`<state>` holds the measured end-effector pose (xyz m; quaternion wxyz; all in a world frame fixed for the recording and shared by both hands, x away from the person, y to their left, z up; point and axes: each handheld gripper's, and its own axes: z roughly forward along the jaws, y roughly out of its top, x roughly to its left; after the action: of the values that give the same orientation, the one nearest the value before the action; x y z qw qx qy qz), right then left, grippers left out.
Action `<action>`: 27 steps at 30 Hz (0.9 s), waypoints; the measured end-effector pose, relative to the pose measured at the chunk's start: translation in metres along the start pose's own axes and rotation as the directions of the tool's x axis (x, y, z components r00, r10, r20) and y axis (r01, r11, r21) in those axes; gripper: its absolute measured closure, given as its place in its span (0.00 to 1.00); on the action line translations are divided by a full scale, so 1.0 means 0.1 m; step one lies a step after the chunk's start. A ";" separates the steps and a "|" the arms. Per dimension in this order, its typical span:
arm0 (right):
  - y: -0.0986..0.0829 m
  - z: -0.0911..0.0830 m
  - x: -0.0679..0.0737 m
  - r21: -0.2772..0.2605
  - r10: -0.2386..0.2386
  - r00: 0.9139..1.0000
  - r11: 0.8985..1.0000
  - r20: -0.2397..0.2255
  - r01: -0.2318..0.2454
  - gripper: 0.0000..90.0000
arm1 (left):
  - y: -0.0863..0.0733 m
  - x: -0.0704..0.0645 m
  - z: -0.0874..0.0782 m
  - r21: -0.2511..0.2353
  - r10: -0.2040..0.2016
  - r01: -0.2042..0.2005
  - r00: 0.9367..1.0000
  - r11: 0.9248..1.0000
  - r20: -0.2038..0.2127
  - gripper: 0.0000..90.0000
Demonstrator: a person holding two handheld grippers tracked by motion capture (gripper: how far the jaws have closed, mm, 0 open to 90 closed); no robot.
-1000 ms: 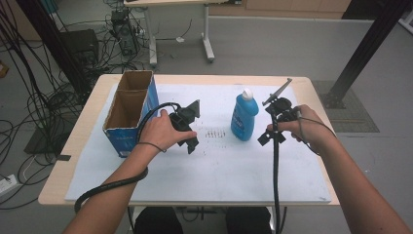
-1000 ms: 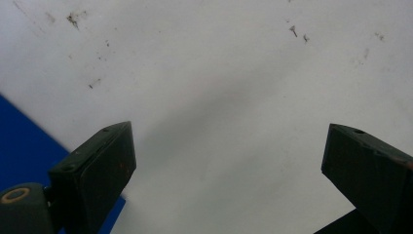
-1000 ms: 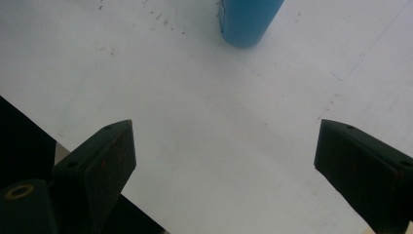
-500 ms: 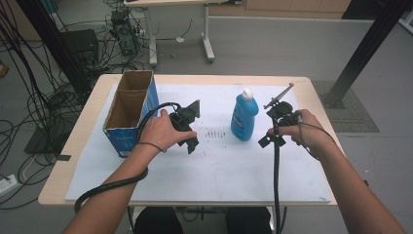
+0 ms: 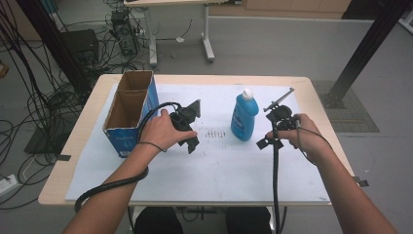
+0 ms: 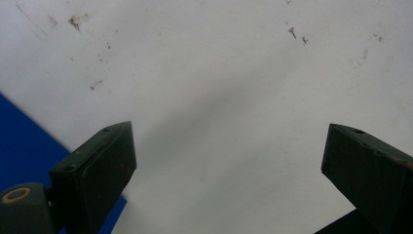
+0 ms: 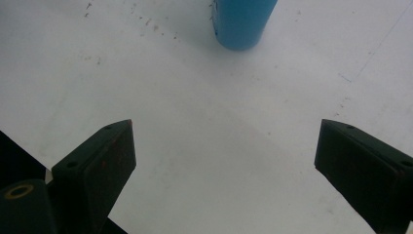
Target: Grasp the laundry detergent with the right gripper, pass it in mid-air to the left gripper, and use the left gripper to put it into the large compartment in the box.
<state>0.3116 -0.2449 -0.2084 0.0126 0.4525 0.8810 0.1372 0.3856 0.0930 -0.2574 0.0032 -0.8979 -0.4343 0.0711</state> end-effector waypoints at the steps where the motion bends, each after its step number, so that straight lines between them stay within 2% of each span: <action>1: -0.01 0.01 0.00 -0.002 -0.002 1.000 1.000 0.000 0.002 0.08 | 0.00 0.00 0.00 0.001 0.002 -0.002 1.000 1.000 0.000 0.07; 13: -0.16 0.11 -0.04 -0.054 0.022 1.000 0.998 -0.008 -0.022 0.08 | -0.01 0.01 0.01 -0.002 -0.004 0.004 1.000 1.000 -0.001 0.07; 19: -0.27 0.13 -0.04 -0.112 0.022 1.000 0.994 0.000 -0.021 0.08 | -0.03 0.03 0.00 -0.008 -0.016 0.016 1.000 1.000 0.001 0.07; 22: -0.31 0.14 -0.04 -0.136 0.025 1.000 0.990 0.007 -0.024 0.08 | -0.02 0.02 -0.01 -0.003 -0.009 0.009 1.000 1.000 0.003 0.07; 27: -0.36 0.16 -0.05 -0.152 0.029 1.000 0.988 0.006 -0.028 0.08 | -0.01 0.01 0.00 0.002 -0.006 0.006 1.000 1.000 -0.001 0.07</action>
<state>0.2882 -0.2647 -0.2335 0.0487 0.4632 0.8614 0.2025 0.3859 0.0945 -0.2574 0.0046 -0.8968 -0.4367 0.0709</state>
